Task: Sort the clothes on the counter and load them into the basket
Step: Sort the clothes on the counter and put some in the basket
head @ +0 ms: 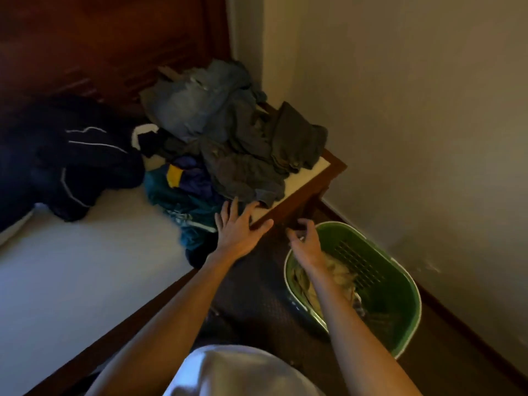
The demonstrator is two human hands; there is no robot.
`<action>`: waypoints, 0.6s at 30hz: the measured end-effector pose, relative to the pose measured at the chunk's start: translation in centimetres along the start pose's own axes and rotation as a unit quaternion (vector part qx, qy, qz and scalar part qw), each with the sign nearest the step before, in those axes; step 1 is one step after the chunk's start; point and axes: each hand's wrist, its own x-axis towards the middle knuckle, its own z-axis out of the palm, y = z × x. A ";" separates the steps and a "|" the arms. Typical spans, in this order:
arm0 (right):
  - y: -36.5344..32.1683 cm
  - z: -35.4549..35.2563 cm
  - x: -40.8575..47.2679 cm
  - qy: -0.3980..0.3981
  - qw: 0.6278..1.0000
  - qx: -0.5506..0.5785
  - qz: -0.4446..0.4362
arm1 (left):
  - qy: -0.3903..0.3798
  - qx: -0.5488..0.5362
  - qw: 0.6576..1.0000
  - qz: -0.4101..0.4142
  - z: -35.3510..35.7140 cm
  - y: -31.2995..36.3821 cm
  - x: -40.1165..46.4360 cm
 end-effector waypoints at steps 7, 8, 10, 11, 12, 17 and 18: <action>-7.0 12.9 3.4 -0.190 0.966 -0.138 -0.105 | -0.084 0.182 0.979 -0.018 -1.5 -16.3 -0.5; -8.0 15.2 3.7 -0.199 0.959 -0.160 -0.123 | -0.080 0.185 0.979 -0.016 -1.9 -18.1 -0.6; -9.6 19.3 4.4 -0.189 0.945 -0.204 -0.173 | -0.072 0.187 0.980 -0.010 -3.4 -20.1 -0.7; -10.2 21.2 5.0 -0.169 0.936 -0.227 -0.207 | -0.076 0.191 0.978 -0.010 -4.3 -20.8 -0.7; -11.0 22.8 5.4 -0.146 0.924 -0.256 -0.243 | -0.076 0.193 0.978 -0.013 -5.2 -21.4 -0.6; -13.2 27.6 10.2 -0.147 0.879 -0.388 -0.236 | 0.005 0.118 0.989 -0.087 -9.3 -25.8 -2.3; -13.1 27.9 11.1 -0.174 0.885 -0.383 -0.200 | 0.028 0.106 0.988 -0.104 -9.8 -26.8 -3.0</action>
